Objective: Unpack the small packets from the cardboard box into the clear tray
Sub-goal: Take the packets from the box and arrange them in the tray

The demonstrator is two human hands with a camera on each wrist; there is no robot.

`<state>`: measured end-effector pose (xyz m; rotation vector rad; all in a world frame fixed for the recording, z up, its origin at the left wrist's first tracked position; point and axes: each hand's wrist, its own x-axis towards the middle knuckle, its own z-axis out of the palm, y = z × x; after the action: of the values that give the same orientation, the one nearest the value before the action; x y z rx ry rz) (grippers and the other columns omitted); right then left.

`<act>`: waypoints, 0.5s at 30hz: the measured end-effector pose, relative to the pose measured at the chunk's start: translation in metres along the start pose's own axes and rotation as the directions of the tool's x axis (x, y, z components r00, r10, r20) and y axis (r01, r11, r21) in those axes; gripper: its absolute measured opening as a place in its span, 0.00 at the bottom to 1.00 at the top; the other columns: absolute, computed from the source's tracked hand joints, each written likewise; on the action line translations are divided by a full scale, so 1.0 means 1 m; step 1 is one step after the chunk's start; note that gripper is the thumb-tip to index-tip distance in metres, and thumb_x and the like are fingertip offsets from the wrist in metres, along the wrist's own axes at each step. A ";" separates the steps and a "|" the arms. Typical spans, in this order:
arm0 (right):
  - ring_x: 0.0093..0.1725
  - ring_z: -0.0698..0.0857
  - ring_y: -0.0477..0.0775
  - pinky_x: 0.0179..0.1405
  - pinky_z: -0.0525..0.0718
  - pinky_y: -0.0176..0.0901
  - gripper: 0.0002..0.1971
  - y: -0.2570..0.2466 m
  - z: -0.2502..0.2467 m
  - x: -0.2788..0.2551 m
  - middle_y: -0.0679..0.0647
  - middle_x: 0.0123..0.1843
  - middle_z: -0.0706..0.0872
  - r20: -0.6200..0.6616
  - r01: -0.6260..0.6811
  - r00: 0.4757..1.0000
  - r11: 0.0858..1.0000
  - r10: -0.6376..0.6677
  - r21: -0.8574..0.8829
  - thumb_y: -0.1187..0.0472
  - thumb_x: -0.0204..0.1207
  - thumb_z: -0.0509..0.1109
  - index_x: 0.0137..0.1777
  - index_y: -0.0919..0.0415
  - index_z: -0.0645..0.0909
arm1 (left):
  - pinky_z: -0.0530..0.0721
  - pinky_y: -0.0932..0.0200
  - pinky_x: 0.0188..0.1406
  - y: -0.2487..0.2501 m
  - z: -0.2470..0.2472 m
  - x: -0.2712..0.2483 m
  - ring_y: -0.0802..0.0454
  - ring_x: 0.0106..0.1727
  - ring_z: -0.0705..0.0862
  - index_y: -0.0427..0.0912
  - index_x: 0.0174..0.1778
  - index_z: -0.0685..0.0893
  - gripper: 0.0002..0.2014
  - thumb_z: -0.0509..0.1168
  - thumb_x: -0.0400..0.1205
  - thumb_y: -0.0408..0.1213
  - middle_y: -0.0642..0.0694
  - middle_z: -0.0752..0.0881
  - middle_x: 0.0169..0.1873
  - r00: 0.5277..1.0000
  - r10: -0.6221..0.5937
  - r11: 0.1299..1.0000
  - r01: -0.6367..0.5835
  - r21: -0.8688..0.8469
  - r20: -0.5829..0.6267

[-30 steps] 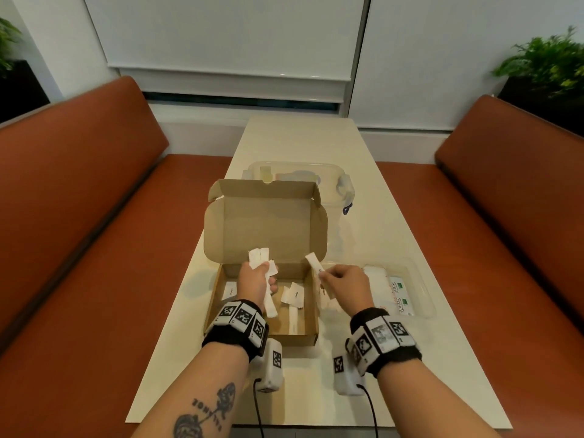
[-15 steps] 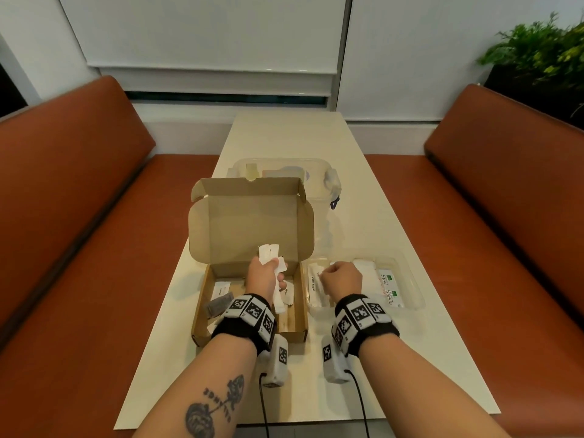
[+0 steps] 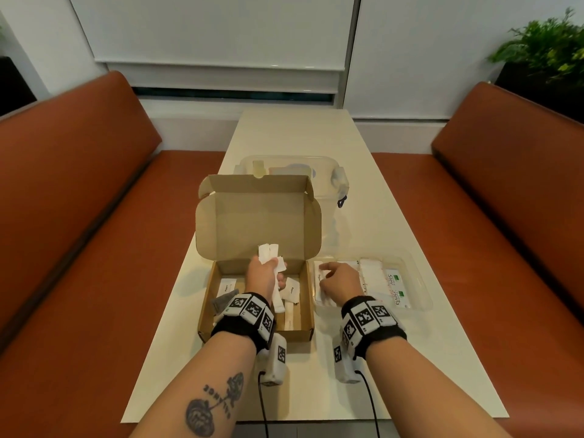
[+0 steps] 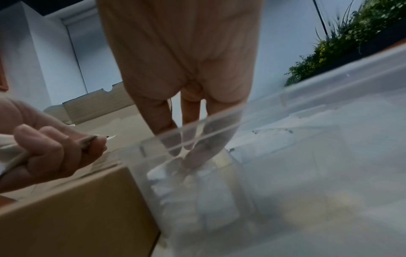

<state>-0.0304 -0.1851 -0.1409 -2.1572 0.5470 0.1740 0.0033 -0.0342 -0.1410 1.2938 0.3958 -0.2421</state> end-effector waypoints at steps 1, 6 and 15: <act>0.50 0.84 0.52 0.56 0.81 0.38 0.26 0.000 0.000 0.000 0.58 0.53 0.86 0.017 0.009 1.000 1.000 -0.009 -0.024 0.76 0.72 0.64 0.69 0.60 0.78 | 0.72 0.66 0.16 0.000 0.000 0.000 0.53 0.25 0.70 0.32 0.65 0.70 0.12 0.55 0.86 0.26 0.38 0.80 0.39 1.000 0.004 1.000 -0.004 0.007 0.000; 0.61 0.82 0.54 0.67 0.78 0.42 0.29 0.000 0.001 0.001 0.59 0.61 0.84 0.050 0.023 0.999 0.996 -0.019 -0.087 0.75 0.71 0.69 0.73 0.61 0.75 | 0.72 0.66 0.15 -0.002 0.000 0.001 0.53 0.24 0.71 0.34 0.63 0.70 0.11 0.55 0.86 0.27 0.39 0.81 0.38 1.000 0.007 1.000 -0.007 0.020 -0.005; 0.69 0.78 0.56 0.70 0.76 0.44 0.30 -0.001 -0.001 0.004 0.59 0.70 0.80 0.094 0.018 0.996 0.991 -0.006 -0.130 0.77 0.69 0.66 0.73 0.61 0.75 | 0.73 0.66 0.15 -0.005 0.000 0.004 0.53 0.24 0.72 0.37 0.60 0.71 0.08 0.56 0.86 0.28 0.40 0.80 0.38 1.000 0.009 1.000 -0.009 0.024 -0.021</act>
<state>-0.0262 -0.1865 -0.1410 -2.2661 0.4802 0.3101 0.0048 -0.0354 -0.1468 1.3221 0.4059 -0.2263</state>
